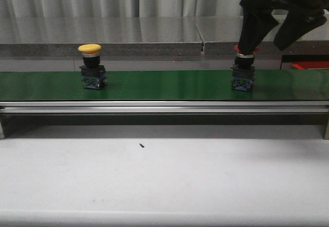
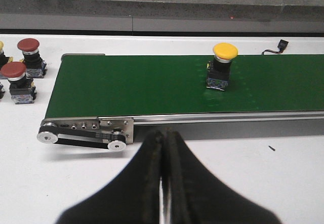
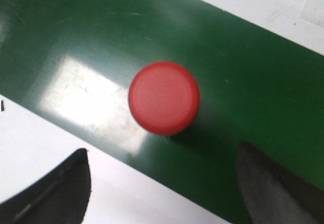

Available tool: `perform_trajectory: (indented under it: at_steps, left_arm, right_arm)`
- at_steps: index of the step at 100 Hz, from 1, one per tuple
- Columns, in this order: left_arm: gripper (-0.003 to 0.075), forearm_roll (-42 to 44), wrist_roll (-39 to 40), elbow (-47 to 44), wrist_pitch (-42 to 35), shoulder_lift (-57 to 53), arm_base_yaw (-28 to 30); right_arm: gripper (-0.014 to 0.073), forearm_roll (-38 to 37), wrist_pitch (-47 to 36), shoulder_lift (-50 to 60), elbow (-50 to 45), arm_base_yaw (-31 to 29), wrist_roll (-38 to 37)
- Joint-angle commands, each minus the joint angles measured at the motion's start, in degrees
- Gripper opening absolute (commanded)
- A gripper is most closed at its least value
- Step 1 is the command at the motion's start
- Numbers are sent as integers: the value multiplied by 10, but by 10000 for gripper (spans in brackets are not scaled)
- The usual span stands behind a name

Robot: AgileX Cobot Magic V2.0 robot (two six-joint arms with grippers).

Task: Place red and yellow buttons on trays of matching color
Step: 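Lower the right gripper onto the red button at the belt's end and grasp, then carry the red button into the red tray and open the right gripper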

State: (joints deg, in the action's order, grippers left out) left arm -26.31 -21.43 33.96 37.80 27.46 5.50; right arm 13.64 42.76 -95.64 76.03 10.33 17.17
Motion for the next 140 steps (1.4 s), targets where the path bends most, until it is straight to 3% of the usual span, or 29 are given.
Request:
perform_trajectory:
  at_steps: [1, 22, 44, 51, 76, 95, 123, 140]
  left_arm:
    - [-19, -18, 0, 15, -40, 3, -3]
    - [-19, -18, 0, 15, -40, 3, -3]
    - [-19, -18, 0, 15, -40, 3, -3]
    - [-19, -18, 0, 15, -40, 3, -3]
    - [-19, -18, 0, 15, -40, 3, -3]
    - [-19, -18, 0, 15, -40, 3, -3]
    - [-19, -18, 0, 15, -40, 3, -3]
    - [-19, -18, 0, 15, -40, 3, -3]
  right_arm:
    - [586, -1, -27, 4, 37, -1, 6]
    - [556, -36, -21, -43, 77, -1, 6]
    - [252, -40, -1, -58, 97, -11, -17]
    - [201, -40, 23, -58, 112, -17, -20]
    - [195, -40, 133, -58, 223, -73, -20]
    - [195, -40, 180, -58, 293, -176, -20]
    - [195, -37, 171, -68, 300, -349, -52]
    - [195, 16, 128, -94, 300, -405, -50]
